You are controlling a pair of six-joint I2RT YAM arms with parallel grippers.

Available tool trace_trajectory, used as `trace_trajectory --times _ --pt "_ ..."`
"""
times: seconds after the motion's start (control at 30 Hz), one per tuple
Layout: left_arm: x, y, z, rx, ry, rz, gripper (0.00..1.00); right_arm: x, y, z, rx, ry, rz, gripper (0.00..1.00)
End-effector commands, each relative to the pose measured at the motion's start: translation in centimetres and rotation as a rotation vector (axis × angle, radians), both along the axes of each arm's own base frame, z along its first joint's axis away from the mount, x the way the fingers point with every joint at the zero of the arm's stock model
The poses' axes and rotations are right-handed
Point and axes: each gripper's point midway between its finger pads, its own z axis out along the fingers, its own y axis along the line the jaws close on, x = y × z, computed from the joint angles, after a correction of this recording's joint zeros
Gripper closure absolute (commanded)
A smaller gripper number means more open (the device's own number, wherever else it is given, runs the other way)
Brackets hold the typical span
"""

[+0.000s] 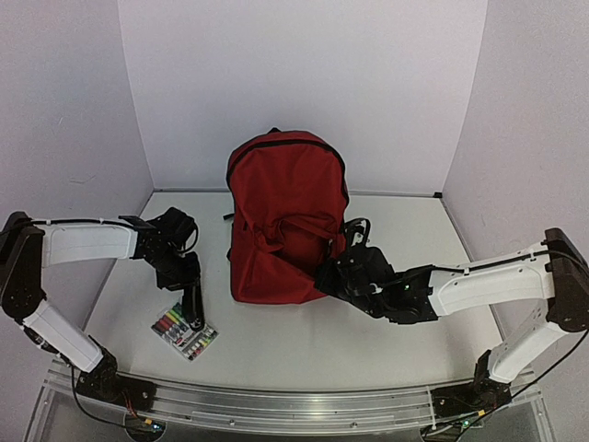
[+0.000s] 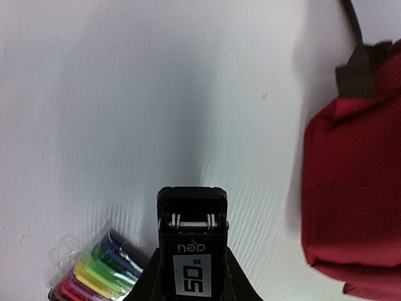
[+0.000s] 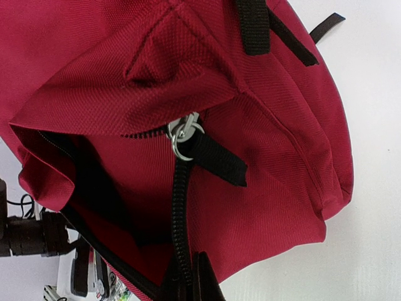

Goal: Pack the student bag
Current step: Pick up the stationery from the center of the board, then place the stationery at the center of the board.

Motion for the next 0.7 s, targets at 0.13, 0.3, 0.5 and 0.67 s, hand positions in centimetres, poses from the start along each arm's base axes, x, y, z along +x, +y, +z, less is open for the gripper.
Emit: trace_trajectory --times 0.13,0.3,0.5,0.67 --pt "10.8 -2.4 4.0 -0.204 -0.174 0.020 1.00 -0.4 -0.1 -1.2 -0.041 0.011 0.013 1.00" --pt "13.6 -2.6 2.5 -0.235 -0.145 0.019 1.00 -0.4 -0.2 -1.3 -0.042 0.012 0.011 1.00" --pt "14.4 -2.3 0.8 -0.281 -0.124 0.032 0.74 -0.4 -0.3 -1.1 -0.041 0.009 0.008 1.00" --pt "13.4 -0.9 1.5 -0.246 -0.157 0.047 0.40 -0.3 -0.3 -0.9 -0.042 0.002 0.006 1.00"
